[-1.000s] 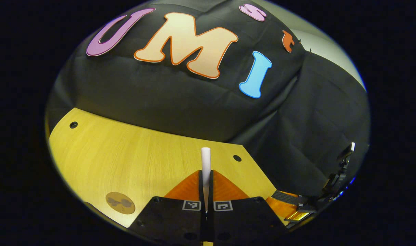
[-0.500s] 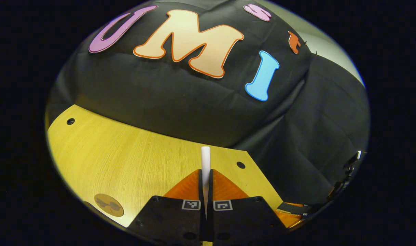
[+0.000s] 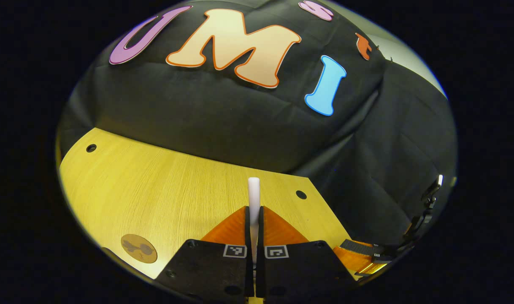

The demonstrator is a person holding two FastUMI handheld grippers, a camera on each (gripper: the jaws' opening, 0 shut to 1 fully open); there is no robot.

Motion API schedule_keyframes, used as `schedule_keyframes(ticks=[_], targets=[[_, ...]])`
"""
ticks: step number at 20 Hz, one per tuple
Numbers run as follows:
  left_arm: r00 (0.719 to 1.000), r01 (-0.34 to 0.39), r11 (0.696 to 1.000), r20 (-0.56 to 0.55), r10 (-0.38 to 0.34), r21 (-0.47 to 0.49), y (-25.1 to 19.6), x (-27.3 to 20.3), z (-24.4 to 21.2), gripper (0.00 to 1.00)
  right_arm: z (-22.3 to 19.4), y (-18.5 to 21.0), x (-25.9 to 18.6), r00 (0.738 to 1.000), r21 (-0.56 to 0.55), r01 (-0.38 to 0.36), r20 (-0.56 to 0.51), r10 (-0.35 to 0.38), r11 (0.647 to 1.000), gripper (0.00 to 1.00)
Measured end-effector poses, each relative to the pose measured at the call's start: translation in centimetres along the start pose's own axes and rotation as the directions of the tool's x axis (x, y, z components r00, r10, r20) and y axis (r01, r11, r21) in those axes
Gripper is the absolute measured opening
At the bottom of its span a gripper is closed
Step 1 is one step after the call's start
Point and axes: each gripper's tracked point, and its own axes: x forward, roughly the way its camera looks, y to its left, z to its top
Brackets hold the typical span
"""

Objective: Put the toothbrush and toothpaste on the desktop into the cup, then pick up the cup and place it on the coaster on the desktop.

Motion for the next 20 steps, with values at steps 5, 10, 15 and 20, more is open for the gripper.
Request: schedule_keyframes(ticks=[5, 10, 15, 20], targets=[[0.998, 0.037, 0.996, -0.053, -0.033, 0.08, -0.7, -2.0, -2.3, 0.03, -0.3, 1.7, -0.2, 1.0, -0.018, -0.024, -0.019, 0.023, 1.0, 0.98], [0.996, 0.056, 0.993, -0.072, -0.049, 0.104, -0.4, -4.8, -3.8, 0.08, -1.0, 4.2, -0.5, 0.996, -0.061, -0.068, -0.066, 0.064, 0.996, 0.99], [1.0, -0.022, 0.992, 0.0, 0.022, 0.125, 2.2, -7.3, -2.3, 0.76, -2.4, 6.9, -0.7, 0.98, -0.088, -0.112, -0.173, 0.096, 0.99, 0.98], [0.993, -0.116, 0.98, 0.036, 0.112, 0.16, 6.6, -10.6, -1.3, 0.96, -5.8, 8.3, 0.2, 0.924, -0.166, -0.132, -0.377, 0.061, 0.977, 0.98]])
